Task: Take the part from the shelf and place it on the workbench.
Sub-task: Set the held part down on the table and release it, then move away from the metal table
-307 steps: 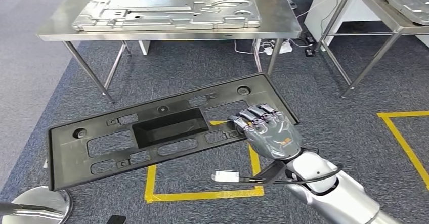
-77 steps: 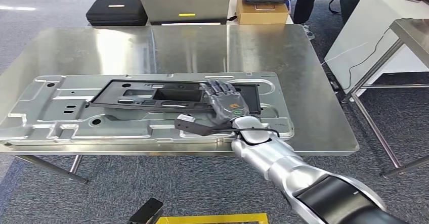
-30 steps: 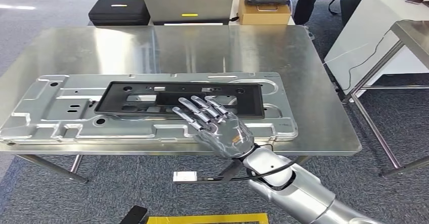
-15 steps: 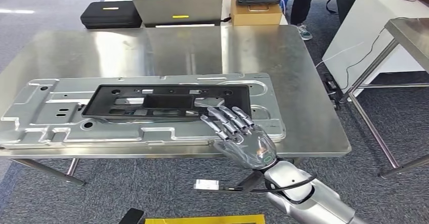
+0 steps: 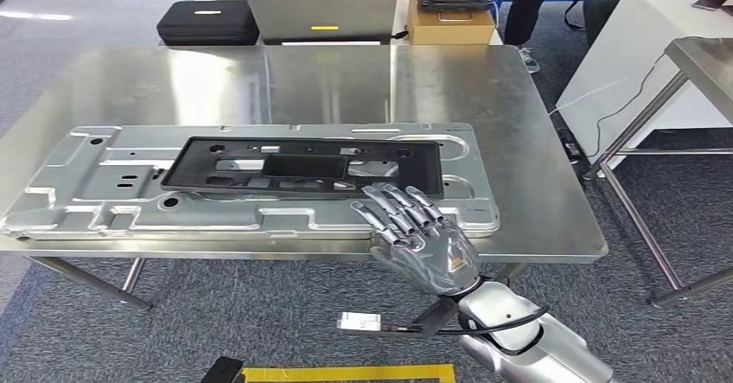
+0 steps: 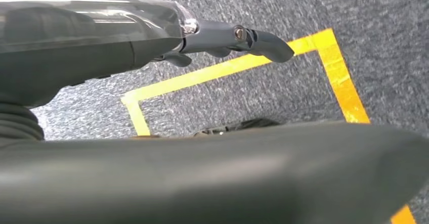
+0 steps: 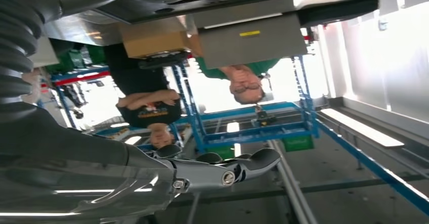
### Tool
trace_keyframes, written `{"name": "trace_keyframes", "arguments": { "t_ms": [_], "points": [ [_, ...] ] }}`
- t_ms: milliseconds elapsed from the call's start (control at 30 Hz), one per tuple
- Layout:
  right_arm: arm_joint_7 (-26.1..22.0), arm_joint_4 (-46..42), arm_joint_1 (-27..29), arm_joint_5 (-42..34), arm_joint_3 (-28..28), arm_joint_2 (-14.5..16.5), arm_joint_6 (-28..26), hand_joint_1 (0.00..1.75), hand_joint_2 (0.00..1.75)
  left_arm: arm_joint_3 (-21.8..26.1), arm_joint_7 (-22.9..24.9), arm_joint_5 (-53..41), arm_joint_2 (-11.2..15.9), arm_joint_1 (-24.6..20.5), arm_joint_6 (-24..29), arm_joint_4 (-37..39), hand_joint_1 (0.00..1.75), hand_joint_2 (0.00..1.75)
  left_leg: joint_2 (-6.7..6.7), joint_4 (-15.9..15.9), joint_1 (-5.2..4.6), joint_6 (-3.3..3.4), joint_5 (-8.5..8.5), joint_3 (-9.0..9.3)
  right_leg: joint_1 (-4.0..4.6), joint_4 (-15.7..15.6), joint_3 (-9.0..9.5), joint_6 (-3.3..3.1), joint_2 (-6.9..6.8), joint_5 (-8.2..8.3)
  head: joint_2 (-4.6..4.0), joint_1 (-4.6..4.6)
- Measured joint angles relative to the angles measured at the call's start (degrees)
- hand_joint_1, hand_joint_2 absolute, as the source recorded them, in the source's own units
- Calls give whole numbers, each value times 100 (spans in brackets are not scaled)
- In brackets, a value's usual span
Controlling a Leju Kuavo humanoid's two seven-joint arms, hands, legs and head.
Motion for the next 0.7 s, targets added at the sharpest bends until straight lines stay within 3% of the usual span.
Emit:
{"name": "trace_keyframes", "arguments": {
  "t_ms": [67,133,167,200,233,267,333,400,467,533,567,633,667,700],
  "points": [
    [-3,-15,34,-1,-16,-19,-17,0,175,0,2,0,0,-9,0,0,0,0,29,-56,25,76,98,-70,6,258,-89,27,16,-323,-1,4],
    [-5,-16,80,-1,-28,-38,-33,0,175,0,4,0,-1,-6,-1,0,0,0,51,-51,11,127,185,-183,11,874,-249,31,25,-814,-1,7],
    [-5,-16,115,-2,-38,-49,-39,0,175,0,6,0,-1,0,-2,0,0,0,60,-44,4,134,227,-244,12,1176,-299,40,27,-960,-1,7],
    [-5,-16,150,-2,-50,-58,-46,0,175,0,8,0,-1,5,-2,0,0,0,68,-35,-1,135,269,-306,12,1346,-283,49,28,-983,-1,6],
    [-5,-16,180,-2,-64,-65,-53,0,175,0,10,0,-1,8,-2,0,0,0,72,-22,-3,130,306,-365,12,1323,-177,57,28,-893,-1,6],
    [-5,-19,200,-2,-80,-69,-62,0,175,0,12,0,-1,10,-2,0,0,0,76,-3,-2,118,338,-421,11,1092,24,62,27,-731,-1,6],
    [-4,-40,220,0,-107,-77,-77,0,175,0,16,-1,-1,11,-2,0,0,0,79,57,-10,81,386,-513,18,310,556,50,28,-489,0,7],
    [-3,-79,240,1,-126,-83,-89,0,175,0,19,-2,1,11,-2,0,0,0,79,105,-23,25,445,-576,41,-198,846,21,35,-463,0,4],
    [-4,-103,260,1,-137,-88,-96,0,175,0,26,-4,3,15,-2,0,0,0,77,114,-22,-38,521,-624,54,-268,832,-28,38,-461,0,0],
    [-4,-109,272,1,-141,-91,-102,0,175,0,38,-7,5,22,-2,0,0,0,73,172,-8,-109,408,-681,35,-280,741,-133,15,-384,0,-2],
    [-4,-110,283,1,-142,-91,-105,0,175,0,44,-8,6,24,-2,0,0,0,71,304,4,-144,214,-724,24,-286,677,-189,0,-327,-1,-3],
    [-5,-111,318,2,-143,-92,-114,0,175,0,52,-9,6,15,-1,0,0,0,70,865,32,-208,-334,-830,27,-276,526,-235,-24,-216,-1,-3],
    [-8,-112,339,5,-144,-93,-121,0,175,0,54,-9,6,11,0,0,0,0,70,1199,42,-225,-524,-872,31,-263,443,-239,-37,-161,-1,-3],
    [-13,-112,362,9,-145,-93,-131,0,175,0,57,-9,6,7,2,0,0,0,70,1443,47,-233,-588,-865,34,-246,356,-239,-47,-107,0,-3]
  ]
}}
